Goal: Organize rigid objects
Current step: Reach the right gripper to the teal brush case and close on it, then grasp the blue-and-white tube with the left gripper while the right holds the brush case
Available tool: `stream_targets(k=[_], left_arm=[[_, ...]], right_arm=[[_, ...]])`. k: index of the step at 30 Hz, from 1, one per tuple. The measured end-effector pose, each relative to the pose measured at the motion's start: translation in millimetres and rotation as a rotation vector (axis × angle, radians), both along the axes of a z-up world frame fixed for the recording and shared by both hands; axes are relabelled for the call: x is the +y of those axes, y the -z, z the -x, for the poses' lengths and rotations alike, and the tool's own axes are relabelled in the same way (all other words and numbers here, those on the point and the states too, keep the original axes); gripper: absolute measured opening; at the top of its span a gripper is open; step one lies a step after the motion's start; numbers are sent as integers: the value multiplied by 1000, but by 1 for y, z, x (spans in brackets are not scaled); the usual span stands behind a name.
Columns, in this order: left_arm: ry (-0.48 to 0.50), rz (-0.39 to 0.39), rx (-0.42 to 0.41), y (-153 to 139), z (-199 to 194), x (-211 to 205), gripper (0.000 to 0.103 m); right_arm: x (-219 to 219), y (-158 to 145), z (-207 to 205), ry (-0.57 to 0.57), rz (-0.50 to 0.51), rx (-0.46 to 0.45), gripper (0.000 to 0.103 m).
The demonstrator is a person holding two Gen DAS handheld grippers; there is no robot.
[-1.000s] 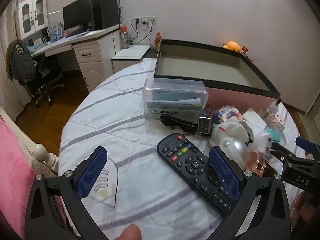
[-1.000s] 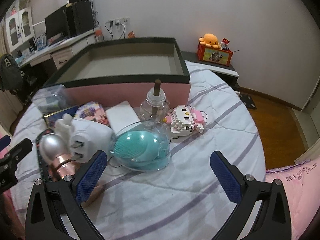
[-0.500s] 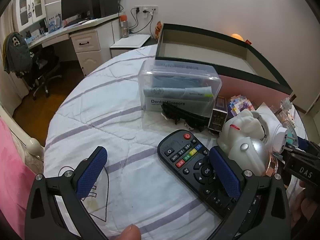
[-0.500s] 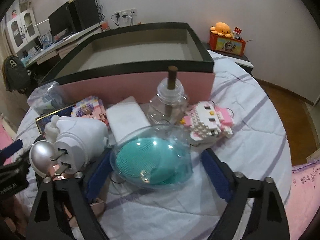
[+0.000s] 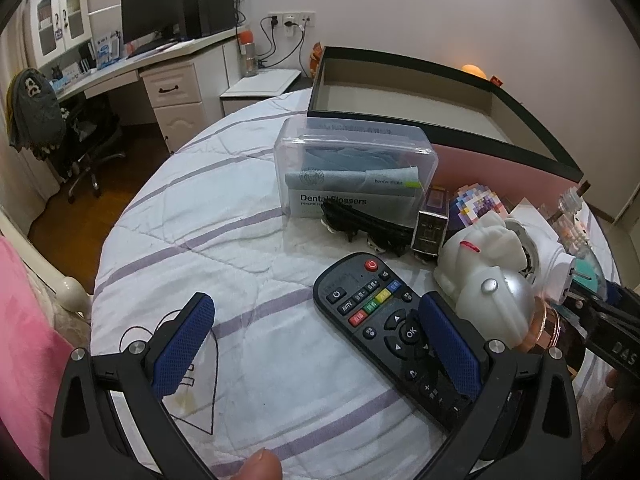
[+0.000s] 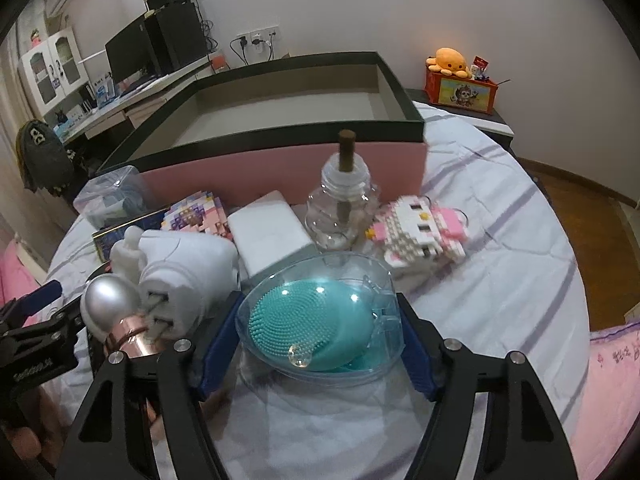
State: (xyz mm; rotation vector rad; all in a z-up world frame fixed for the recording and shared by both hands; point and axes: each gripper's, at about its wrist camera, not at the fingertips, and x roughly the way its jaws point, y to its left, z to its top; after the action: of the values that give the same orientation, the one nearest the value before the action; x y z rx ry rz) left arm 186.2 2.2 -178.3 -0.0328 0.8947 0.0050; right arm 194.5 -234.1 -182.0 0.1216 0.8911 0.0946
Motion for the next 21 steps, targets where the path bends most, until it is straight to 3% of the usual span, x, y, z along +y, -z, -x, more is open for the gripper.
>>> stream_targets(k=[11, 21], left_arm=[[-51, 36, 37, 1, 4, -4, 103], [9, 26, -38, -17, 13, -10, 103]], right_arm=[[-12, -5, 7, 17, -3, -7, 73], [-13, -6, 11, 6, -18, -22, 73]])
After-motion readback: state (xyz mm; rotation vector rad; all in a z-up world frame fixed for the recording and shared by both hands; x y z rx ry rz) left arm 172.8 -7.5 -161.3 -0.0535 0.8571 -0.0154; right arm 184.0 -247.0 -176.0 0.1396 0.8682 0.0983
